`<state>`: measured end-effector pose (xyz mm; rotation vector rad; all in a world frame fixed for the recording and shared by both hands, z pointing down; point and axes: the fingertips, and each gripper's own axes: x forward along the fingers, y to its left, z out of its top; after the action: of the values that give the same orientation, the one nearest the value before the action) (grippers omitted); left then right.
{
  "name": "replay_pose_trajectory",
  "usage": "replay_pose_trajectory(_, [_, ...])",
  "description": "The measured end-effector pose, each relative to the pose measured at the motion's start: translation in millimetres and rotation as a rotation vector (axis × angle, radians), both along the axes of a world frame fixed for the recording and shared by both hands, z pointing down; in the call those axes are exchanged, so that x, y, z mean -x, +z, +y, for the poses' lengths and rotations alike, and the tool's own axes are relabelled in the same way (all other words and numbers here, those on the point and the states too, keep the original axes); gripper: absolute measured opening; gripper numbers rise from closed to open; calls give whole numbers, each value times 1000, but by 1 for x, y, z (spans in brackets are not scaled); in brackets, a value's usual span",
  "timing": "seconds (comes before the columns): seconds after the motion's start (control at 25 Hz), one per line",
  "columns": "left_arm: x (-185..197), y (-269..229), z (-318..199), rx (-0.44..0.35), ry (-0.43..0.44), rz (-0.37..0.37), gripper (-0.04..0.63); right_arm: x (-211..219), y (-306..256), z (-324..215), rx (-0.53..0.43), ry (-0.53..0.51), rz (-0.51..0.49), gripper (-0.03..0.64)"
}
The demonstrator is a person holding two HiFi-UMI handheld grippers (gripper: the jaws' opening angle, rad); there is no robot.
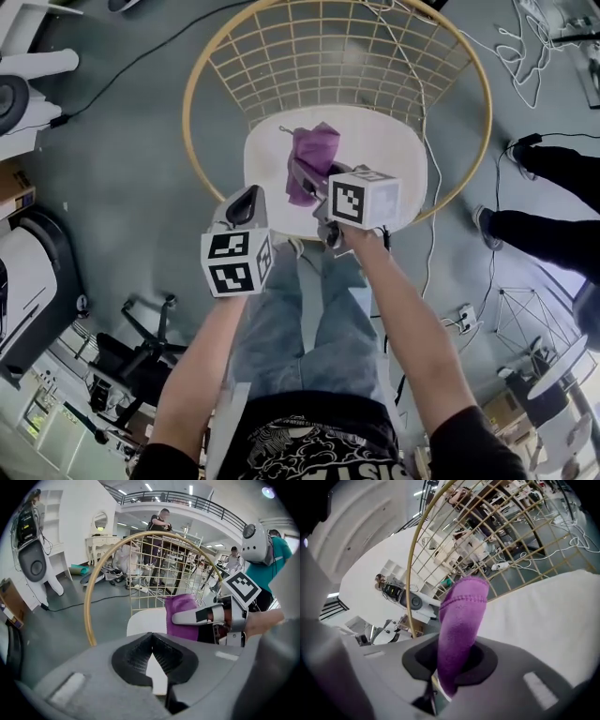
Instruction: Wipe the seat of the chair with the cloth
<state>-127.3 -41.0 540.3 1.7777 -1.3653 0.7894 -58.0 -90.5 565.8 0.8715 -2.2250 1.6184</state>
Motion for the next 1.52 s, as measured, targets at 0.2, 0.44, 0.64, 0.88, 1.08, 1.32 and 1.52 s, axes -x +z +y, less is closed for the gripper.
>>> replay_pose_trajectory(0.2, [3, 12, -10, -2, 30, 0, -3, 31, 16, 9, 17, -76, -14, 66])
replay_pose_trajectory(0.44, [34, 4, -21, -11, 32, 21, -3, 92, 11, 11, 52, -140, -72, 66])
replay_pose_trajectory(0.64, [53, 4, -20, 1, 15, 31, -3, 124, 26, 24, 82, -179, -48, 66])
replay_pose_trajectory(0.88, [56, 10, -15, 9, 16, 38, -3, 120, 40, 27, 111, -145, -23, 66])
replay_pose_trajectory(1.08, [39, 15, -13, 17, 24, 45, -3, 95, 48, 31, 123, -132, -2, 66])
replay_pose_trajectory(1.32, [20, 18, -10, 20, 38, 47, -3, 59, 56, 33, 130, -79, 30, 66])
replay_pose_trajectory(1.52, [1, 21, -5, 23, 61, 46, -3, 28, 65, 36, 132, -56, 79, 66])
